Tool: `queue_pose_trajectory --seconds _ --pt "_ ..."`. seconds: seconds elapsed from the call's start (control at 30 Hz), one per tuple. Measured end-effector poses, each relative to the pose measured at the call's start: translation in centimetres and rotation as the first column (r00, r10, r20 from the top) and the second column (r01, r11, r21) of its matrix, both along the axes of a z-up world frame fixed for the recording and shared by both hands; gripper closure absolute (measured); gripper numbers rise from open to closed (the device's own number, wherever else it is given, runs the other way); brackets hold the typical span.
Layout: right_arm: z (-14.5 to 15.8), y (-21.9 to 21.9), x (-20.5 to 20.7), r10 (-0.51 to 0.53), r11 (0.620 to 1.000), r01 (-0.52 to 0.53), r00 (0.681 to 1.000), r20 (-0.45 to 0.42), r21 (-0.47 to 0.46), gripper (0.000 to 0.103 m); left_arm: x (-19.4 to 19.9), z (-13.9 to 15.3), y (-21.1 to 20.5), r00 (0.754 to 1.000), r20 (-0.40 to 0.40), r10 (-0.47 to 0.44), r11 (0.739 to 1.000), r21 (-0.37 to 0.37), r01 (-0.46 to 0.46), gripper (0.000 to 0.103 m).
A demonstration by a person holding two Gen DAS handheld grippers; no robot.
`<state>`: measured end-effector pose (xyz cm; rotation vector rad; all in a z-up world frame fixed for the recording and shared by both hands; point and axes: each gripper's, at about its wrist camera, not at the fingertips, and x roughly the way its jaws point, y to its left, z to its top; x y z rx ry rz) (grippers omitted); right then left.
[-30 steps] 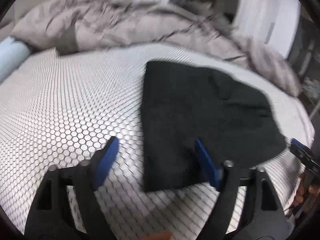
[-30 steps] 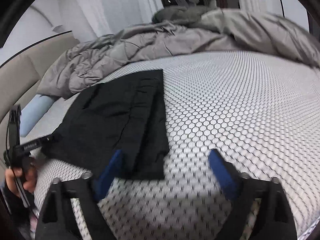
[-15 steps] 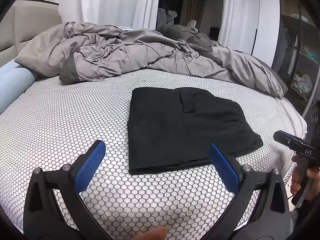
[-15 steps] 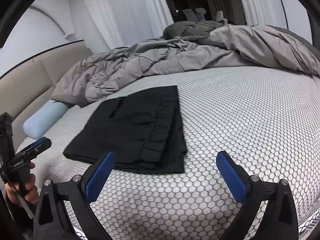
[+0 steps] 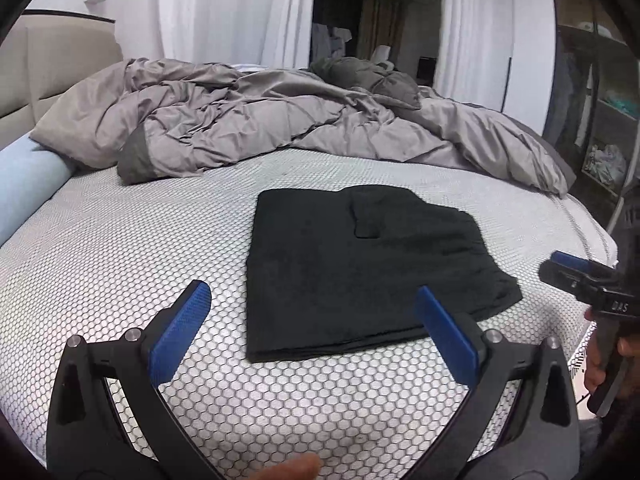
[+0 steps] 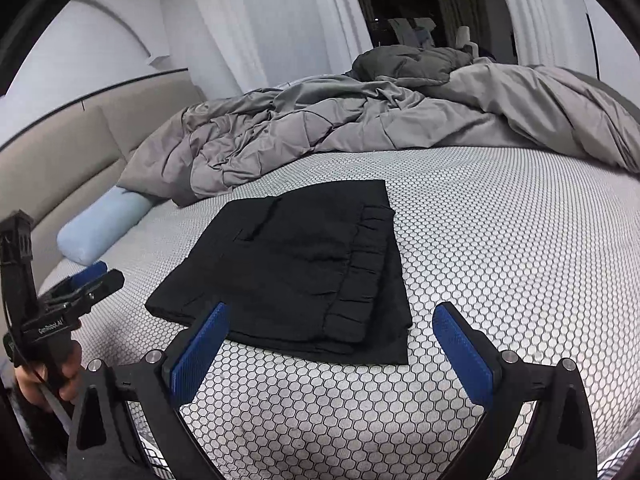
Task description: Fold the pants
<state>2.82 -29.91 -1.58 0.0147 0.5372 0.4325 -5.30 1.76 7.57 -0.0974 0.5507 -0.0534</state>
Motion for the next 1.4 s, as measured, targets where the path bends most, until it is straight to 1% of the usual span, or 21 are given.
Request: queue_pose_trajectory --seconds 0.07,0.17,0.4,0.47,0.63,0.8,0.87,0.93,1.03,1.1,1.23,1.3,1.4 --pt "0.4 0.2 -0.1 -0.008 1.000 0.008 1.000 0.004 -0.005 0.000 -0.1 0.3 -0.4 1.000 0.015 -0.023 1.000 0.007 0.023 0.001" --pt "1.0 0.7 -0.2 -0.025 1.000 0.025 1.000 0.001 -0.018 0.000 -0.1 0.5 -0.7 0.999 0.027 -0.031 0.999 0.018 0.031 0.001" --pt "2.4 2.2 -1.7 -0.051 0.996 0.052 0.999 0.017 -0.076 0.000 -0.3 0.7 -0.5 0.998 0.015 -0.067 0.998 0.013 0.067 0.001" --pt "2.7 2.7 -2.1 -0.056 0.994 0.058 0.998 0.023 -0.095 0.000 -0.4 0.6 -0.2 0.998 0.005 -0.064 0.998 0.007 0.064 0.001" --pt "3.5 4.3 -2.8 -0.022 0.989 0.027 0.999 0.030 -0.147 0.000 -0.2 0.0 0.7 0.998 -0.036 -0.044 0.999 -0.023 0.043 0.001" --pt "3.5 5.6 -2.6 0.004 0.985 -0.001 1.000 0.016 -0.174 0.000 0.2 -0.3 1.2 0.997 -0.073 -0.025 0.999 -0.023 0.024 0.001" --pt "3.3 5.8 -2.6 0.020 0.984 -0.017 1.000 0.018 -0.175 0.000 0.7 0.1 1.1 0.997 -0.069 -0.028 1.000 -0.007 0.027 0.001" --pt "2.9 5.6 -2.4 0.014 0.986 -0.009 1.000 0.028 -0.164 0.000 1.0 0.8 0.9 0.998 -0.054 -0.022 1.000 0.018 0.023 0.001" --pt "2.4 5.4 -1.6 0.014 0.990 -0.009 0.999 0.032 -0.142 0.000 1.2 1.9 0.7 1.000 -0.022 -0.012 0.999 0.043 0.013 0.001" --pt "2.0 5.5 -0.8 0.026 0.990 -0.022 0.999 0.027 -0.141 0.000 1.3 2.4 0.6 1.000 -0.016 -0.001 0.999 0.055 0.002 0.001" --pt "1.9 5.1 0.5 0.032 0.994 -0.030 0.999 0.014 -0.109 0.000 1.3 3.3 0.2 1.000 -0.009 0.006 0.998 0.063 -0.006 0.001" --pt "1.9 4.9 1.0 0.017 0.994 -0.016 1.000 0.005 -0.108 0.000 1.3 3.8 0.0 1.000 -0.024 0.007 0.998 0.063 -0.005 0.001" --pt "2.1 4.7 1.4 0.021 0.995 -0.022 1.000 -0.011 -0.100 0.000 1.2 5.1 -0.3 0.999 -0.034 0.008 0.998 0.068 -0.006 0.001"
